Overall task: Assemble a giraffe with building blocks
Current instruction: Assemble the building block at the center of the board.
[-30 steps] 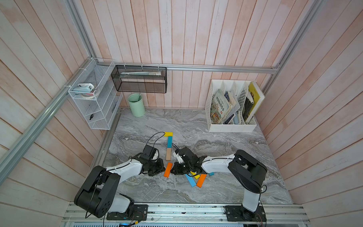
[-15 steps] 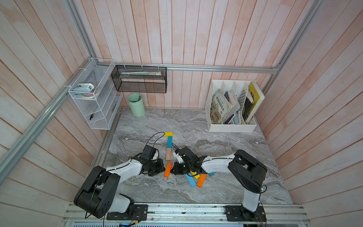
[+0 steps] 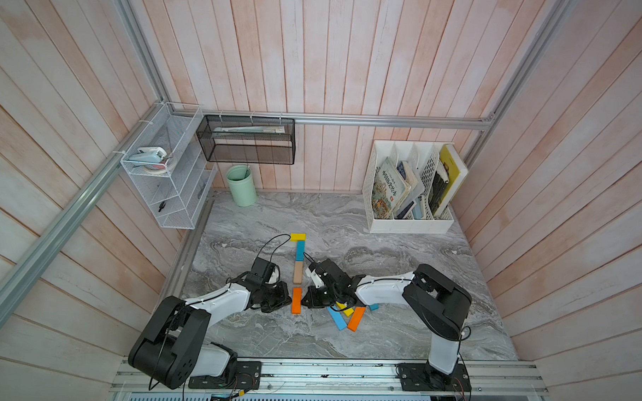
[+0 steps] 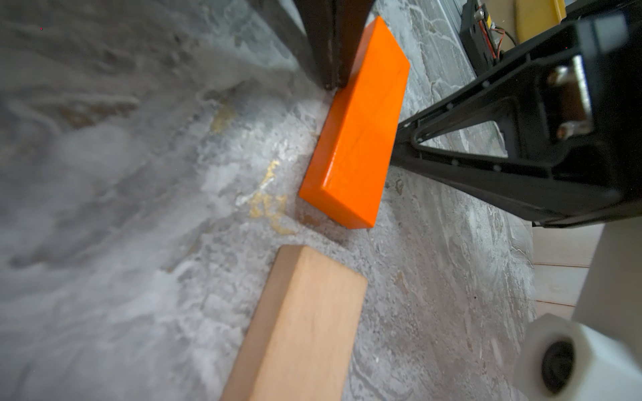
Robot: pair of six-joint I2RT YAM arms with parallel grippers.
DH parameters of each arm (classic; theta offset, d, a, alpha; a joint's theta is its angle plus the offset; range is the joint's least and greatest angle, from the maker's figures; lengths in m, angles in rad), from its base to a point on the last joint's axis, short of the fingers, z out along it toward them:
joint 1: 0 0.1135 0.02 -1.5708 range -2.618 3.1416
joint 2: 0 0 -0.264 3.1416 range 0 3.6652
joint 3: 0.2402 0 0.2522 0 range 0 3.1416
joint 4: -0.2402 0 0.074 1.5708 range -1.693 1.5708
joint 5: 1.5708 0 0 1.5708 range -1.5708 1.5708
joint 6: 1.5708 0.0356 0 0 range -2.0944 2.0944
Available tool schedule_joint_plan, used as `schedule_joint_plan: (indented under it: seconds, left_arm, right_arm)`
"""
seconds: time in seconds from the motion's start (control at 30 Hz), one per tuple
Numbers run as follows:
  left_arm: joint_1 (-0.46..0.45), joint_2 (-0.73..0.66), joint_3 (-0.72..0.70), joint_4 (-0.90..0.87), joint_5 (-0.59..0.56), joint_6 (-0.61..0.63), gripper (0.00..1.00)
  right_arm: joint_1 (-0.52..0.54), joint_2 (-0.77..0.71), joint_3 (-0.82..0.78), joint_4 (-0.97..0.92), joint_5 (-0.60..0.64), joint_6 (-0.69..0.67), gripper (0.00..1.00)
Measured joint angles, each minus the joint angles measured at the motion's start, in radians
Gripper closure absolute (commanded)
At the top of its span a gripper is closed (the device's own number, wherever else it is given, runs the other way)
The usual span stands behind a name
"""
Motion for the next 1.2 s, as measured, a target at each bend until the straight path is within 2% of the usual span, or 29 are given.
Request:
schedule_joint_plan:
  seconds: [1.2]
  left_arm:
    - [0.040, 0.053, 0.033, -0.003, 0.045, 0.048, 1.00]
  right_arm:
    - [-0.014, 0.016, 0.024, -0.008, 0.001, 0.000, 1.00]
